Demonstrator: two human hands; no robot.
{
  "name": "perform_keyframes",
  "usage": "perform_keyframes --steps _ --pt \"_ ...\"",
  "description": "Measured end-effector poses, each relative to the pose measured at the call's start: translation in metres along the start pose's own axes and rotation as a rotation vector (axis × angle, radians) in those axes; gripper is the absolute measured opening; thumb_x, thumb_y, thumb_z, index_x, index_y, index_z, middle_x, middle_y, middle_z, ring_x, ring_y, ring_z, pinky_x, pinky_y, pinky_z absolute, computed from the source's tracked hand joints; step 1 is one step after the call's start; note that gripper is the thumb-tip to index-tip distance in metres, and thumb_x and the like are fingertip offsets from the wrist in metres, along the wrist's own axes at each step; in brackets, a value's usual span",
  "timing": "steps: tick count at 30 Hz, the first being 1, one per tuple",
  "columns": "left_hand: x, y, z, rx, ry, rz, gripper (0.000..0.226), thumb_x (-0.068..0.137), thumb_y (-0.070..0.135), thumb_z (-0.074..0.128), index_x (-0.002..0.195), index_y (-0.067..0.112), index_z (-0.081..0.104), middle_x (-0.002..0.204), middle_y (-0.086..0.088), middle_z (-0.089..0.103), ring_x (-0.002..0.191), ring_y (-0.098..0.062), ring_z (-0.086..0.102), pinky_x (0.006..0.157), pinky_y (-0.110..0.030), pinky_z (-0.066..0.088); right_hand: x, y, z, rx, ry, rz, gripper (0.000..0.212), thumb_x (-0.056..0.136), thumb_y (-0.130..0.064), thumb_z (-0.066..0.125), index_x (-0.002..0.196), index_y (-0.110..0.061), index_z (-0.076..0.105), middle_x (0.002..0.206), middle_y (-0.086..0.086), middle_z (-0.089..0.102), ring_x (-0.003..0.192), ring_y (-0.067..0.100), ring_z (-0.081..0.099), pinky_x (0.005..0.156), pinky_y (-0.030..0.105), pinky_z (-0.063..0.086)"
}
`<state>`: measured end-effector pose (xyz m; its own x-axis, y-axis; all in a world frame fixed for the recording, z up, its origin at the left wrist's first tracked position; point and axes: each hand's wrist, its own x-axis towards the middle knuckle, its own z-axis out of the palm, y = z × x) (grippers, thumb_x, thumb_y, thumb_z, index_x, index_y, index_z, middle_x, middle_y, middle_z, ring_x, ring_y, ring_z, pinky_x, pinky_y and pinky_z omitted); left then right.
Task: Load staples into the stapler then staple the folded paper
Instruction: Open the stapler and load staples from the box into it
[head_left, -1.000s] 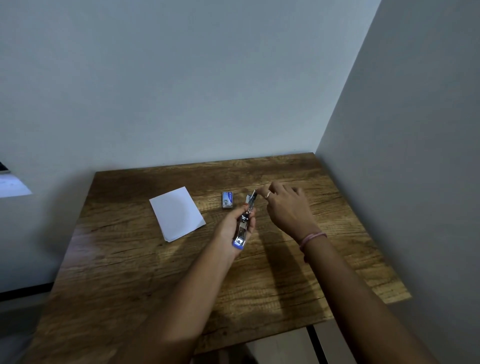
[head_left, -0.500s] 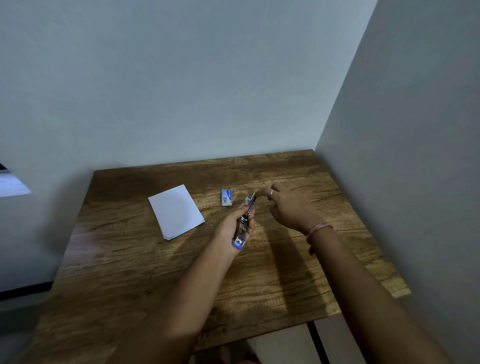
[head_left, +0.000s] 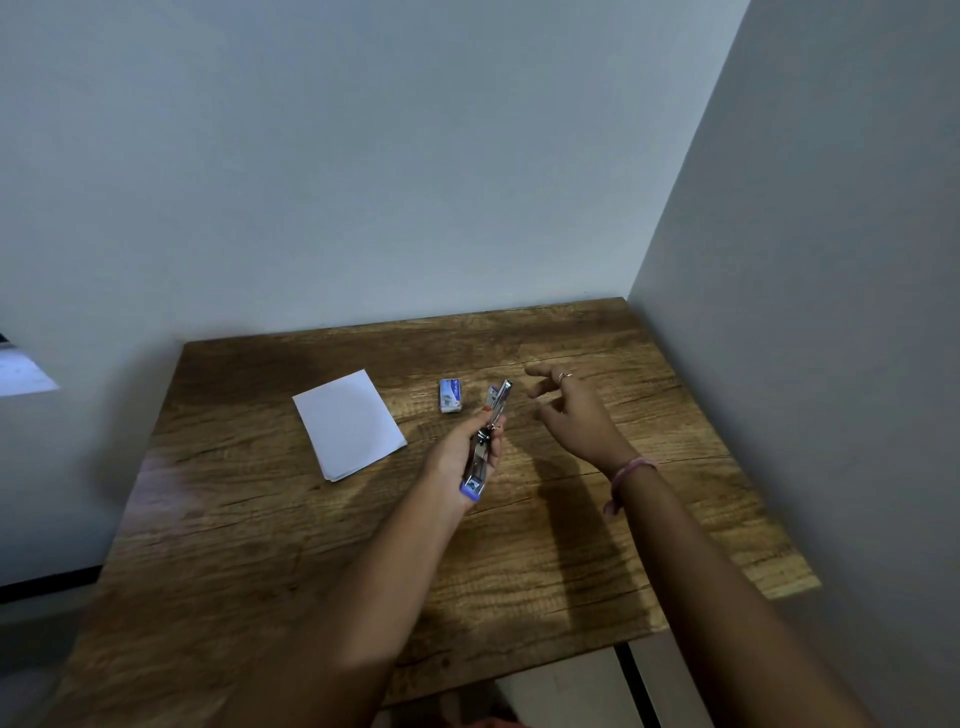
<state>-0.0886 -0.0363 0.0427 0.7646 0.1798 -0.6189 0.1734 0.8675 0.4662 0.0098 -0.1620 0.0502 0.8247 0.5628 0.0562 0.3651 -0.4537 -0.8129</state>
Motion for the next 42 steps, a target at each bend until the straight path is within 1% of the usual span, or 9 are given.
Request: perform_keyframes --steps 3,7,15,17,21,24,29,38,42 --pt "0.001 -0.001 -0.001 0.013 -0.001 0.002 0.013 0.092 0.012 0.058 0.092 0.001 0.066 0.071 -0.008 0.067 0.046 -0.007 0.059 0.044 -0.014 0.049 0.000 -0.001 0.004 0.064 -0.021 0.052 0.052 0.085 0.003 0.053 0.131 -0.020 0.047 0.101 0.004 0.059 0.074 0.026 0.063 0.067 0.030 0.052" --pt "0.003 -0.002 -0.002 0.024 0.008 0.007 0.013 0.093 0.011 0.057 0.089 0.002 0.066 0.076 -0.009 0.066 0.046 -0.007 0.058 0.044 -0.015 0.049 0.001 -0.001 0.008 0.121 -0.034 0.101 0.057 0.086 0.003 0.051 0.135 -0.022 0.041 0.101 0.005 0.058 0.079 0.021 0.065 0.056 0.008 0.045" --pt "0.003 -0.003 -0.002 0.011 0.018 0.002 0.012 0.091 0.010 0.058 0.088 0.000 0.065 0.075 -0.010 0.065 0.045 -0.008 0.059 0.045 -0.015 0.050 0.002 0.001 0.012 0.159 -0.113 0.154 0.052 0.086 0.008 0.048 0.133 -0.015 0.048 0.099 0.004 0.057 0.084 0.019 0.059 0.055 0.007 0.043" --pt "0.003 -0.003 -0.003 0.013 0.015 0.004 0.012 0.091 0.009 0.058 0.087 0.000 0.065 0.073 -0.010 0.066 0.045 -0.008 0.060 0.045 -0.015 0.050 0.001 0.003 0.012 0.196 -0.080 0.181 0.058 0.086 0.006 0.050 0.137 -0.021 0.041 0.100 0.002 0.056 0.083 0.018 0.059 0.053 0.008 0.042" --pt "0.003 -0.004 -0.004 0.037 0.017 0.013 0.014 0.091 0.010 0.059 0.083 0.001 0.066 0.065 -0.007 0.068 0.044 -0.008 0.059 0.044 -0.014 0.049 0.001 0.006 0.014 0.179 -0.138 0.165 0.056 0.084 0.012 0.048 0.134 -0.014 0.048 0.098 0.001 0.055 0.084 0.015 0.058 0.071 0.021 0.049" --pt "0.003 -0.005 -0.004 0.046 0.002 0.014 0.015 0.092 0.011 0.058 0.082 0.003 0.066 0.066 -0.006 0.067 0.043 -0.007 0.059 0.044 -0.013 0.048 0.002 0.006 0.013 0.197 -0.088 0.187 0.062 0.083 0.012 0.051 0.137 -0.018 0.043 0.100 0.000 0.055 0.080 0.008 0.058 0.074 0.024 0.050" --pt "0.003 -0.006 -0.006 0.060 -0.010 0.012 0.013 0.091 0.012 0.059 0.087 0.002 0.066 0.074 -0.007 0.066 0.045 -0.007 0.059 0.045 -0.014 0.049 0.001 0.005 0.012 0.188 -0.082 0.161 0.059 0.085 0.013 0.047 0.135 -0.019 0.045 0.104 0.003 0.055 0.084 0.014 0.062 0.064 0.007 0.048" --pt "0.000 -0.005 -0.004 -0.001 -0.052 -0.003 0.014 0.092 0.011 0.058 0.087 0.000 0.066 0.075 -0.008 0.066 0.046 -0.007 0.060 0.045 -0.014 0.051 0.000 0.003 0.010 0.172 -0.085 0.101 0.057 0.083 0.018 0.042 0.133 -0.008 0.049 0.116 0.004 0.055 0.098 0.018 0.060 0.062 0.004 0.044" --pt "-0.001 -0.005 -0.006 0.012 -0.055 0.004 0.014 0.092 0.011 0.058 0.087 0.001 0.067 0.073 -0.008 0.067 0.046 -0.008 0.060 0.046 -0.014 0.051 -0.001 0.004 0.011 0.197 -0.039 0.128 0.062 0.086 0.016 0.042 0.139 -0.017 0.040 0.114 0.001 0.056 0.085 0.011 0.063 0.063 0.006 0.044"
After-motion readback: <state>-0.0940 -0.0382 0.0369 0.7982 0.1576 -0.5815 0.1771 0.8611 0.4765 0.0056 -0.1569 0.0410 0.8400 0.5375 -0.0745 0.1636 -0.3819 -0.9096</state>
